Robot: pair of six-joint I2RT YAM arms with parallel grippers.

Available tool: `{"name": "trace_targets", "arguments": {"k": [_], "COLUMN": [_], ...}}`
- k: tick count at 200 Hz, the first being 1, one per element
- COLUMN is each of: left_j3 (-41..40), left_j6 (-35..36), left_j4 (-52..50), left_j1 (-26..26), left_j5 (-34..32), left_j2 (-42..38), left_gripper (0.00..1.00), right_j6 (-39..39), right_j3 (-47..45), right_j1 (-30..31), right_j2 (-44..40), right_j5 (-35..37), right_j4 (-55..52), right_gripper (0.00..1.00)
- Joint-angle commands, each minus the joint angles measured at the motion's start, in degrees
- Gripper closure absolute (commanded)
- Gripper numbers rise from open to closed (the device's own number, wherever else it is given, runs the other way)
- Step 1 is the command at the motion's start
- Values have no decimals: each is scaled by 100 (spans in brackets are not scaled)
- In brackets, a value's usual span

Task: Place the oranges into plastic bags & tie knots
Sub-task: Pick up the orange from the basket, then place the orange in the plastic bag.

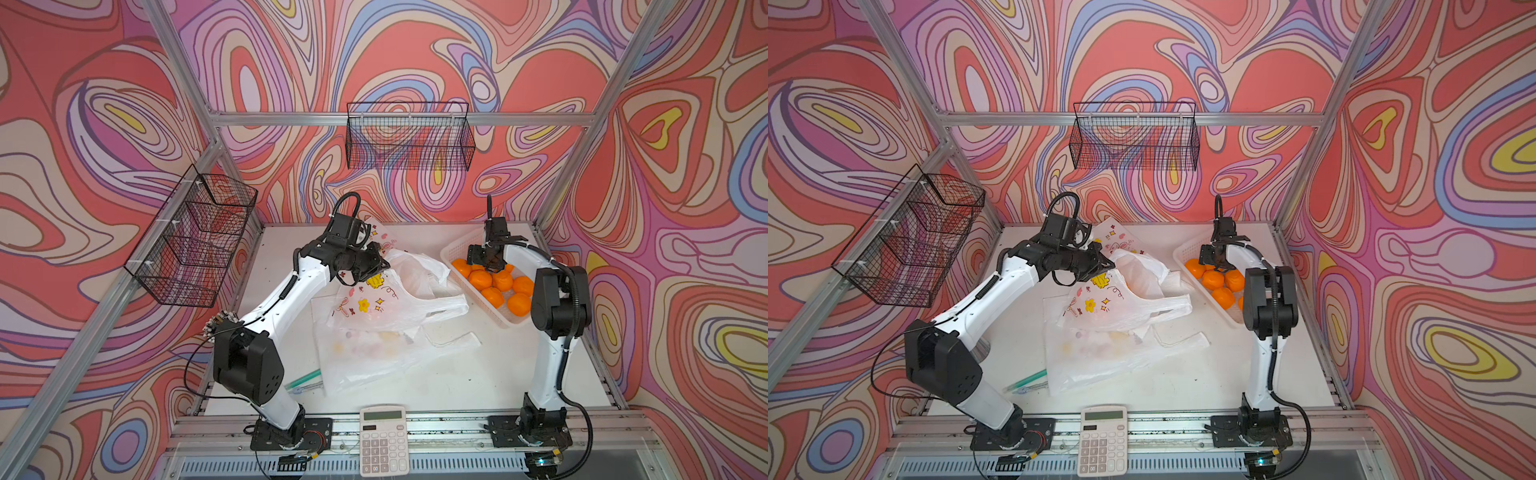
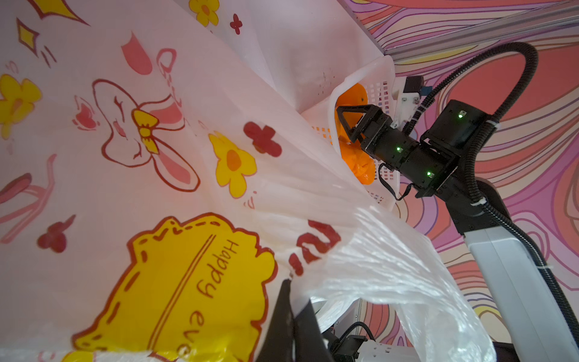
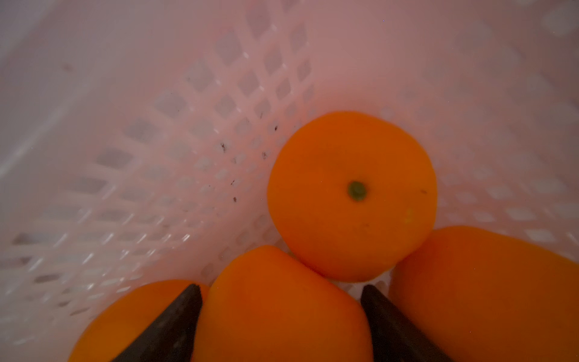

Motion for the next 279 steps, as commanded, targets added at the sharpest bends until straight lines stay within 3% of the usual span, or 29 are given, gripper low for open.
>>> {"name": "trace_targets", "arguments": {"k": [1, 20, 64, 117, 149, 206, 279], "left_j3": [-15, -6, -15, -57, -115, -252, -288], "left_j6": [67, 76, 76, 58, 67, 30, -11], "left_j4": [-56, -69, -54, -18, 19, 125, 191], "left_j1": [28, 25, 21, 28, 22, 2, -21], "left_j5": [-30, -47, -45, -32, 28, 170, 146], "left_j2": [-73, -68, -79, -97, -106, -123, -198], "left_gripper": [100, 100, 100, 100, 100, 100, 100], "right_j6": [-50, -22, 15, 760, 1635, 2706, 3210], "right_j3": [5, -186, -900, -2885, -4060, -4542, -3852], "right_j1": [62, 62, 62, 243, 1023, 2416, 3108], "right_j2": [117, -181, -1566, -3802, -4534, -4290, -3021], "right_j5": [41, 10, -237, -2094, -2506, -2078, -1564], "right_j4": [-164, -39, 197, 1031, 1948, 3532, 4805], "right_gripper": [30, 36, 39, 39, 40, 39, 35]}}
